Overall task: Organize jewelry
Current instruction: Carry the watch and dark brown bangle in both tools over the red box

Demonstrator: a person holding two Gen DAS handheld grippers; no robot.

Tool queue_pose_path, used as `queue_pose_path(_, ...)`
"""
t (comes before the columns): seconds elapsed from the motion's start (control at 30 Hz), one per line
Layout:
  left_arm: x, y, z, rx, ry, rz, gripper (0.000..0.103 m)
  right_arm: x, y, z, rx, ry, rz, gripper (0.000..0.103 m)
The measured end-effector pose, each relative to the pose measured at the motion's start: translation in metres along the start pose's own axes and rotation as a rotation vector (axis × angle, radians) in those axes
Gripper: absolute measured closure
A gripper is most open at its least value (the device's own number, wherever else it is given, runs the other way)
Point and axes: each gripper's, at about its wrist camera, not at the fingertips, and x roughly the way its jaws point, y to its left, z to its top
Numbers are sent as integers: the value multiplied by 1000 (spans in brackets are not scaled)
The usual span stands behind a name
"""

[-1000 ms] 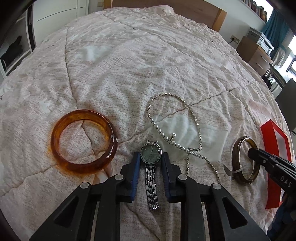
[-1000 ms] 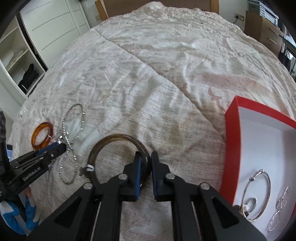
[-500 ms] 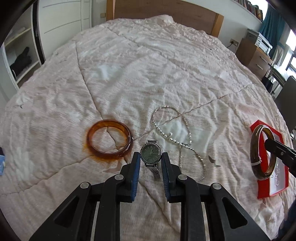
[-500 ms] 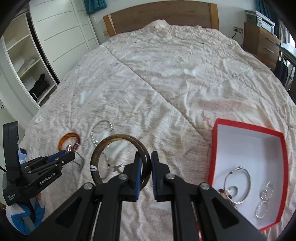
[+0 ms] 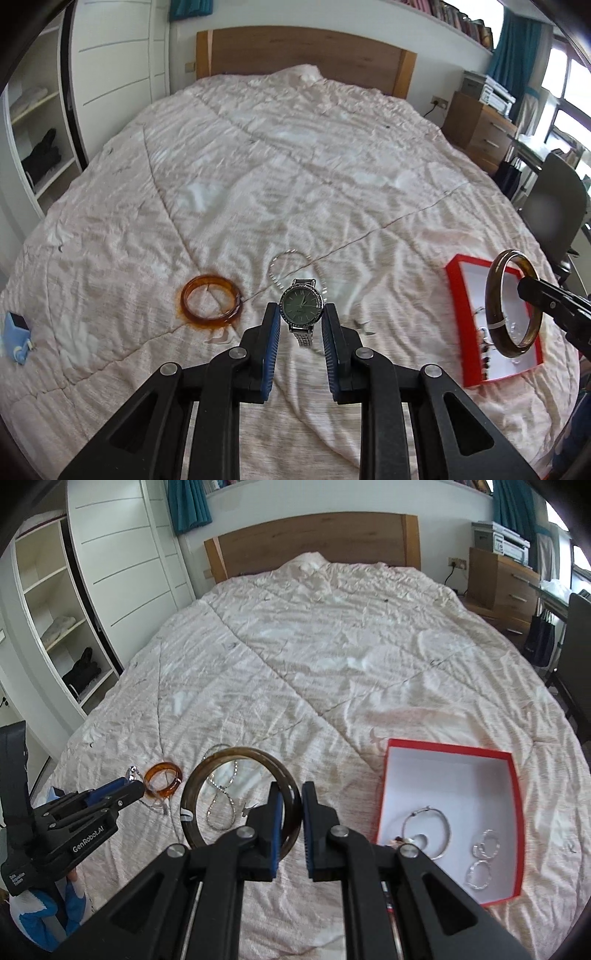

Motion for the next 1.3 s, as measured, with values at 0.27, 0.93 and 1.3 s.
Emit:
queue_pose_path(0.27,-19,-42,7,58,-31,-33,80,-33,-29,1,29,-41,-33,94)
queue_pose_path(0.93,27,-174,7,214,33,-126,80,-37,-174,-20,200,-43,-141,94)
queue_pose_path(1.3,79,-237,-2,294,102,-161,80,4,-234,-28,258,-5,-162,94)
